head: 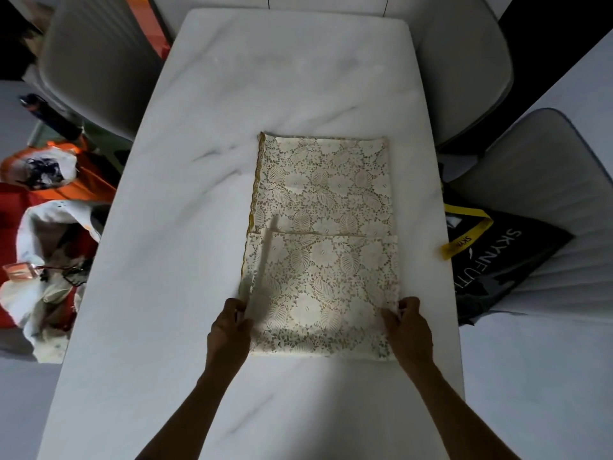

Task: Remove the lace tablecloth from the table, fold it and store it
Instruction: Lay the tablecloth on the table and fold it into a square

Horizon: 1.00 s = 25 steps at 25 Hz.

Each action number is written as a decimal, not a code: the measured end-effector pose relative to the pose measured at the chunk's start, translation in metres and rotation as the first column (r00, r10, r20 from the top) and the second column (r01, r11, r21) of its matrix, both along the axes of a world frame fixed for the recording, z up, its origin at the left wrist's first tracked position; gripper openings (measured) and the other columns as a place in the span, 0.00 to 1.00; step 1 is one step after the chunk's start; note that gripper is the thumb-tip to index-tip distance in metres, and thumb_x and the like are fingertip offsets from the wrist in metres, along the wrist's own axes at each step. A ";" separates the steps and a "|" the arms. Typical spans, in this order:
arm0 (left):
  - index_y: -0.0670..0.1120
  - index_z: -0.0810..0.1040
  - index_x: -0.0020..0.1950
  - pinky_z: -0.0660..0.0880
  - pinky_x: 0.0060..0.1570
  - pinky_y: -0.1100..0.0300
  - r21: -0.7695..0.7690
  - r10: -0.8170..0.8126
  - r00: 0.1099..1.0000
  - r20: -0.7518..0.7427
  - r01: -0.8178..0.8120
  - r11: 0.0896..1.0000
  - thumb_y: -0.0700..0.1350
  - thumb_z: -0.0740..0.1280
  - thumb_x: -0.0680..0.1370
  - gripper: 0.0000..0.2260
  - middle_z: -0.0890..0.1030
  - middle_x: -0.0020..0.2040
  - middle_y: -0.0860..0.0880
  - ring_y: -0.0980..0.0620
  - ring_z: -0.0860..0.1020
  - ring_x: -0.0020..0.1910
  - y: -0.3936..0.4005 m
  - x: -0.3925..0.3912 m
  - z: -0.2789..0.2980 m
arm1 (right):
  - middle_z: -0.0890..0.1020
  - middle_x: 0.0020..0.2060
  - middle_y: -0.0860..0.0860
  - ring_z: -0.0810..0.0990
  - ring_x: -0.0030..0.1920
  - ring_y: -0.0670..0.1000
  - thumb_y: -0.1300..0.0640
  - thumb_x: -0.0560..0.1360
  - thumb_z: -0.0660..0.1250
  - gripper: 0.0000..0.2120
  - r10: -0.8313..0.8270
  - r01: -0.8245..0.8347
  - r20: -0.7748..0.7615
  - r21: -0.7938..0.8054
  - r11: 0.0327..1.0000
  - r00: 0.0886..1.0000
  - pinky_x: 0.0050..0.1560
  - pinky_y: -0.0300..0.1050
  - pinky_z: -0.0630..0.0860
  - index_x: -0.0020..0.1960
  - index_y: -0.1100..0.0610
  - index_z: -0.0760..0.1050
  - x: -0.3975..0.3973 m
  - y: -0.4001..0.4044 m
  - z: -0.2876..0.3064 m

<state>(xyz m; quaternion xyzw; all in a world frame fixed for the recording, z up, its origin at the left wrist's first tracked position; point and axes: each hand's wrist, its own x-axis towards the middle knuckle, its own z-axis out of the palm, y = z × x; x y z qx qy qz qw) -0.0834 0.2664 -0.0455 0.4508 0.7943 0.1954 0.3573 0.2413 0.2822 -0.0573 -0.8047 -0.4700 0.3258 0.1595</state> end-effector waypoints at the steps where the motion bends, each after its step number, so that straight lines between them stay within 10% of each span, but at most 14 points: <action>1: 0.55 0.67 0.48 0.71 0.33 0.56 0.005 0.006 1.000 -0.004 -0.006 1.000 0.40 0.65 0.75 0.11 0.79 0.38 0.51 0.46 0.78 0.35 -0.006 0.001 -0.002 | 0.81 0.45 0.59 0.82 0.44 0.62 0.52 0.78 0.66 0.15 -0.005 0.005 -0.008 -0.002 1.000 1.000 0.38 0.47 0.73 0.56 0.59 0.65 0.001 -0.001 0.000; 5: 0.53 0.69 0.53 0.73 0.39 0.54 0.122 0.036 0.995 -0.091 -0.024 0.992 0.39 0.66 0.76 0.12 0.77 0.48 0.50 0.44 0.77 0.43 -0.030 0.001 0.000 | 0.79 0.51 0.55 0.79 0.47 0.56 0.46 0.76 0.67 0.18 -0.037 0.035 0.020 0.124 0.992 0.999 0.43 0.46 0.74 0.59 0.53 0.65 -0.007 -0.020 0.012; 8: 0.48 0.75 0.60 0.75 0.53 0.49 0.222 -0.293 0.897 -0.332 0.376 0.900 0.42 0.75 0.70 0.21 0.77 0.60 0.49 0.45 0.75 0.57 -0.047 -0.004 0.004 | 0.74 0.60 0.49 0.73 0.58 0.51 0.51 0.71 0.68 0.23 0.329 -0.412 0.324 0.231 0.881 0.887 0.53 0.46 0.70 0.64 0.52 0.70 -0.018 -0.059 0.014; 11: 0.44 0.71 0.65 0.77 0.58 0.43 0.159 -0.583 0.666 -0.466 0.711 0.684 0.39 0.75 0.63 0.31 0.78 0.65 0.40 0.37 0.77 0.63 -0.057 -0.002 0.008 | 0.77 0.63 0.54 0.76 0.63 0.59 0.60 0.62 0.73 0.30 0.571 -0.654 0.472 0.016 0.757 0.672 0.53 0.55 0.77 0.65 0.55 0.75 -0.015 -0.091 0.005; 14: 0.38 0.77 0.63 0.81 0.49 0.43 0.095 -0.560 0.575 -0.597 0.744 0.662 0.31 0.56 0.67 0.26 0.80 0.61 0.35 0.33 0.81 0.57 -0.056 0.013 0.012 | 0.80 0.54 0.58 0.80 0.52 0.62 0.69 0.57 0.77 0.30 0.523 -0.598 0.566 -0.065 0.799 0.637 0.45 0.55 0.80 0.58 0.59 0.78 -0.018 -0.088 0.005; 19: 0.37 0.84 0.53 0.79 0.27 0.58 -0.192 -0.673 0.290 -0.681 0.816 0.546 0.38 0.67 0.67 0.16 0.85 0.51 0.37 0.41 0.85 0.43 -0.047 0.020 0.023 | 0.83 0.41 0.57 0.82 0.40 0.59 0.67 0.60 0.76 0.15 0.509 -0.613 0.576 -0.017 0.790 0.640 0.45 0.53 0.81 0.46 0.61 0.81 -0.023 -0.074 0.017; 22: 0.48 0.81 0.56 0.77 0.41 0.59 -0.361 -0.810 0.351 -0.469 0.761 0.539 0.43 0.61 0.73 0.14 0.83 0.51 0.47 0.47 0.82 0.46 -0.040 0.017 0.056 | 0.84 0.44 0.53 0.82 0.46 0.55 0.60 0.71 0.70 0.06 0.632 -0.600 0.325 -0.205 0.773 0.704 0.48 0.47 0.80 0.48 0.56 0.81 -0.010 -0.086 0.035; 25: 0.51 0.76 0.44 0.71 0.39 0.61 -0.573 -0.928 0.359 0.103 0.784 0.240 0.43 0.64 0.71 0.05 0.80 0.48 0.51 0.52 0.76 0.45 -0.057 0.013 0.078 | 0.83 0.52 0.54 0.80 0.51 0.52 0.55 0.75 0.63 0.11 0.756 -0.703 -0.180 -0.545 0.456 0.630 0.48 0.40 0.74 0.54 0.55 0.80 0.002 -0.113 0.059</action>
